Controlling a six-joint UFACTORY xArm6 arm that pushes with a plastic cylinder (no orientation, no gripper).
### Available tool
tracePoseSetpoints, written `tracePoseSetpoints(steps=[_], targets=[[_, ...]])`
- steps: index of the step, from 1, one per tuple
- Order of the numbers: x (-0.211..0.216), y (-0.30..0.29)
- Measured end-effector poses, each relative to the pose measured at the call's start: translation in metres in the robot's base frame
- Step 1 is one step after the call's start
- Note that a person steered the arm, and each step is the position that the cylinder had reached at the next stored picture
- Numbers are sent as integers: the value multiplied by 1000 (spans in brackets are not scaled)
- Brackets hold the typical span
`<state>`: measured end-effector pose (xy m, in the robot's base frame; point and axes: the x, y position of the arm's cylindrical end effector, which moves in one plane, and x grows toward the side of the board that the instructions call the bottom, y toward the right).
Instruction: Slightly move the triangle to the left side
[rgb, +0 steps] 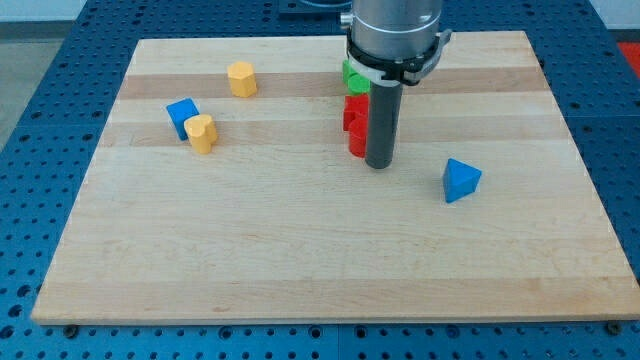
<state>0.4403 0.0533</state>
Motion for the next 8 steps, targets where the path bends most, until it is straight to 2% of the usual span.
tracePoseSetpoints(steps=[3,6,8], targets=[[70,1],[74,111],[51,124]])
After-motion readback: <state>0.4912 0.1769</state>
